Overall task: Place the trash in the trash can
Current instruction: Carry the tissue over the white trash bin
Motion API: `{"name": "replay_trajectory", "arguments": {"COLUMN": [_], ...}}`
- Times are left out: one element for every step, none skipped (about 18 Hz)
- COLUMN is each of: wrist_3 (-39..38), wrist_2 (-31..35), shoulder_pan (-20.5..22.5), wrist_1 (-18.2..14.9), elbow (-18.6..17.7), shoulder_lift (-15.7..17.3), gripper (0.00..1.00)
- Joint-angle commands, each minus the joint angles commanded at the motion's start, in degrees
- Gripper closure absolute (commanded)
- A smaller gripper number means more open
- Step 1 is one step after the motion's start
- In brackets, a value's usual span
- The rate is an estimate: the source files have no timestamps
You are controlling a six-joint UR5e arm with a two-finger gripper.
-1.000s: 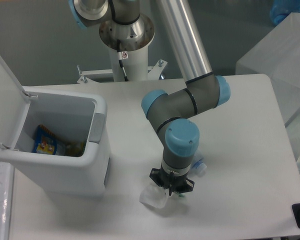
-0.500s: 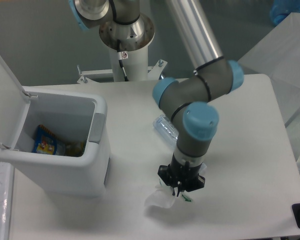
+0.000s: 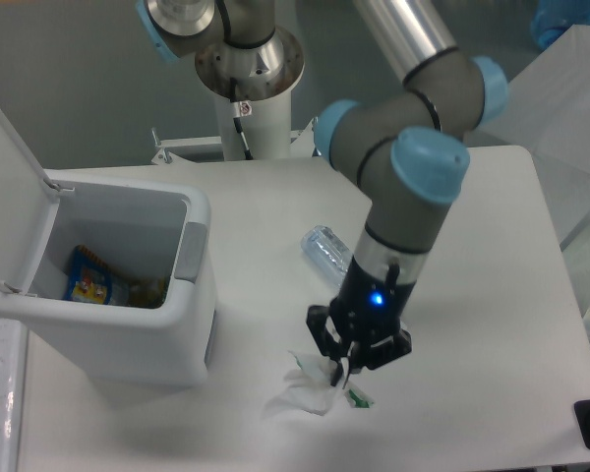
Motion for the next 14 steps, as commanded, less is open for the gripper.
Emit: {"name": "replay_trajectory", "arguments": {"wrist_3": [-0.2, -0.3, -0.3, -0.4, -0.8, -1.0, -1.0, -0.9, -0.8, -0.8, -0.6, -0.6, -1.0, -1.1], "wrist_2": [-1.7, -3.0, -4.1, -4.8, -5.5, -6.5, -7.3, -7.6, -7.6, -7.7, -7.7, -7.6, -7.6, -7.5], "shoulder_pan": [0.0, -0.1, -0.2, -0.3, -0.4, -0.6, -0.8, -1.2, -1.5, -1.7, -2.4, -3.4, -3.9, -4.0], "wrist_1": [0.1, 0.1, 0.0, 0.0, 0.0, 0.0, 0.0, 0.1, 0.1, 0.1, 0.1, 0.1, 0.1, 0.0], "elbow": [0.0, -0.2, -0.5, -1.3, -2.7, -4.2, -5.6, -7.3, -8.8, -10.0, -11.2, -11.7, -11.9, -12.1], "shoulder_lift": [1.3, 2.6, 4.1, 5.9, 8.0, 10.0, 12.2, 14.5, 16.7, 18.1, 19.2, 20.0, 20.7, 20.8], "gripper": [1.00, 1.00, 1.00, 1.00, 1.00, 1.00, 1.00, 1.00, 1.00, 1.00, 1.00, 1.00, 1.00, 1.00]}}
